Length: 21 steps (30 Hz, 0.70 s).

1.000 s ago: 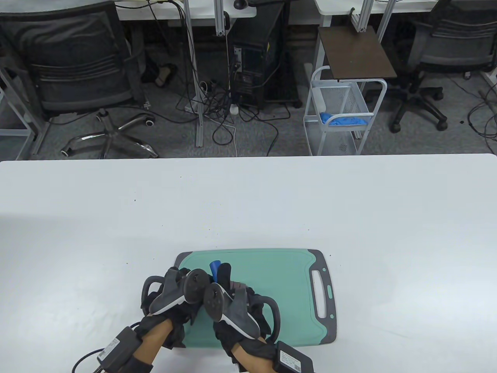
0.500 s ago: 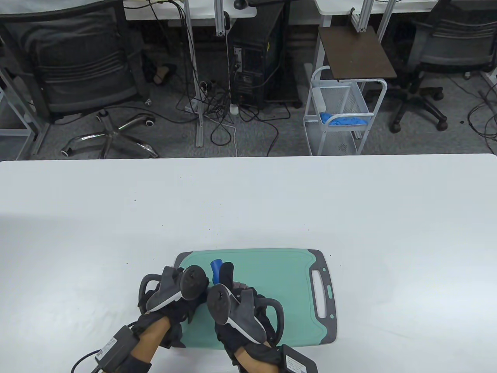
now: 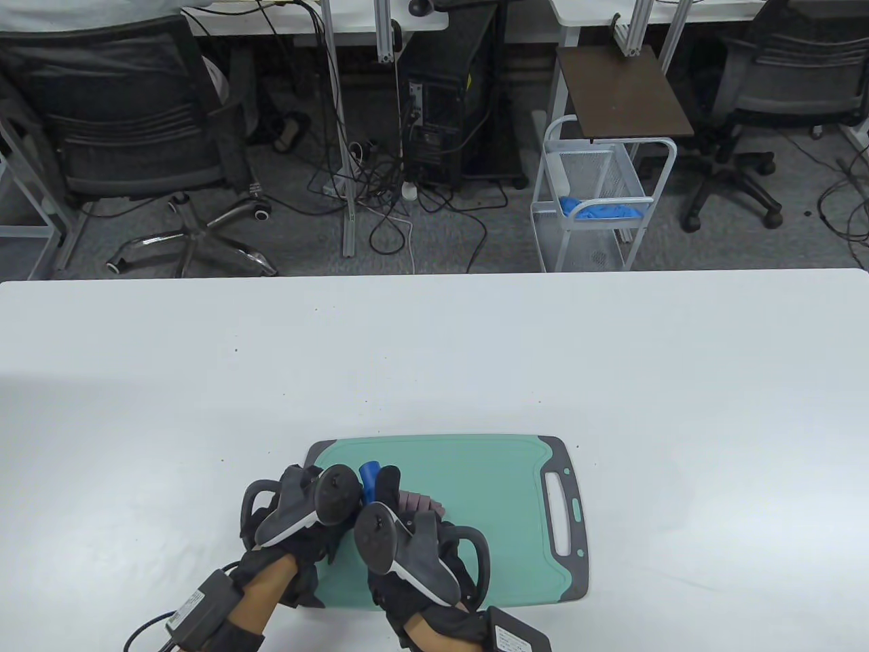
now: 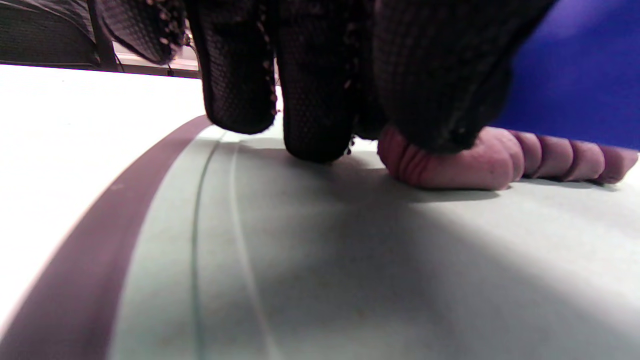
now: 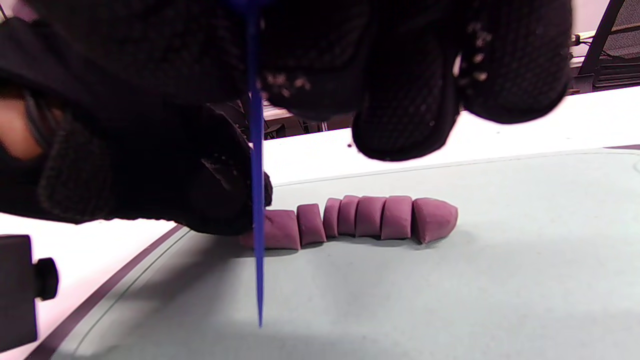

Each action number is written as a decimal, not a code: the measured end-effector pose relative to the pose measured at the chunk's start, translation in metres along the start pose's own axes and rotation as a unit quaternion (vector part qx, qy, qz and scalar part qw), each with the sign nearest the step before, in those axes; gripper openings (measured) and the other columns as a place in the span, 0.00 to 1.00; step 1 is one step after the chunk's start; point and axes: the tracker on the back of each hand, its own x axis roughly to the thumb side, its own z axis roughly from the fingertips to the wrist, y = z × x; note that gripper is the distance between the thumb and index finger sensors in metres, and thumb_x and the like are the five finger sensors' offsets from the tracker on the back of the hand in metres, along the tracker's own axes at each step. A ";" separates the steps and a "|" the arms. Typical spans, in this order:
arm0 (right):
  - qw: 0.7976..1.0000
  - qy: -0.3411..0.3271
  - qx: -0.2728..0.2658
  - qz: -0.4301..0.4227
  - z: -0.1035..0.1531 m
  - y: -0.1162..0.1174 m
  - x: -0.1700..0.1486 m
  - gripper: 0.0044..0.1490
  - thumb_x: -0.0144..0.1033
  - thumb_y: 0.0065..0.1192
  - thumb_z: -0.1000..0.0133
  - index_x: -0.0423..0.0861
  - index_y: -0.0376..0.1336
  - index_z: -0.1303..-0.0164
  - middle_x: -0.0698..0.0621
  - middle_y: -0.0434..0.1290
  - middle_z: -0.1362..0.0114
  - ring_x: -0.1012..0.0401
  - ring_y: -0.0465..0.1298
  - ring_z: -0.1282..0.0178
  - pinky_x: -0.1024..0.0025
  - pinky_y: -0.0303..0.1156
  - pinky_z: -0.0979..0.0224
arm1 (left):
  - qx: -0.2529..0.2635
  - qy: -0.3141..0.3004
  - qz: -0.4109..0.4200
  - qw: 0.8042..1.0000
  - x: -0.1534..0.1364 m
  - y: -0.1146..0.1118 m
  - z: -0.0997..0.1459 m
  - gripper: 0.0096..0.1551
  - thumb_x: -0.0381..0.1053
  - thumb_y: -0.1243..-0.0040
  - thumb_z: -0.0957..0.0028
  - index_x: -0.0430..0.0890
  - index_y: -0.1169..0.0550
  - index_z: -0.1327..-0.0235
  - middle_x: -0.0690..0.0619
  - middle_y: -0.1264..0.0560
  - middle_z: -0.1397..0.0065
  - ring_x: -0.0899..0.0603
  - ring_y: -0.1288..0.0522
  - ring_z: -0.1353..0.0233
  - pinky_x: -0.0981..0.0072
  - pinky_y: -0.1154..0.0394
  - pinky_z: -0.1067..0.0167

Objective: Slice plasticine roll into thin flakes

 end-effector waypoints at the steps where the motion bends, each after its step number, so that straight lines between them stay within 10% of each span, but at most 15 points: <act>1: 1.000 0.000 -0.002 0.003 0.000 0.000 0.000 0.56 0.43 0.67 0.48 0.43 0.37 0.22 0.47 0.78 0.61 0.45 0.80 0.52 0.39 0.74 0.43 | 0.001 0.000 -0.001 1.000 0.000 0.000 0.000 0.28 0.60 0.25 0.68 0.58 0.14 0.50 0.59 0.12 0.41 0.38 0.19 0.30 0.37 0.31 0.29; 21: 0.999 0.003 -0.020 0.034 -0.003 0.009 0.005 0.56 0.43 0.66 0.48 0.43 0.36 0.22 0.48 0.78 0.61 0.45 0.80 0.52 0.39 0.74 0.43 | 0.003 0.003 0.008 1.000 -0.002 0.001 0.000 0.26 0.60 0.25 0.67 0.56 0.11 0.54 0.58 0.11 0.44 0.39 0.18 0.30 0.37 0.30 0.29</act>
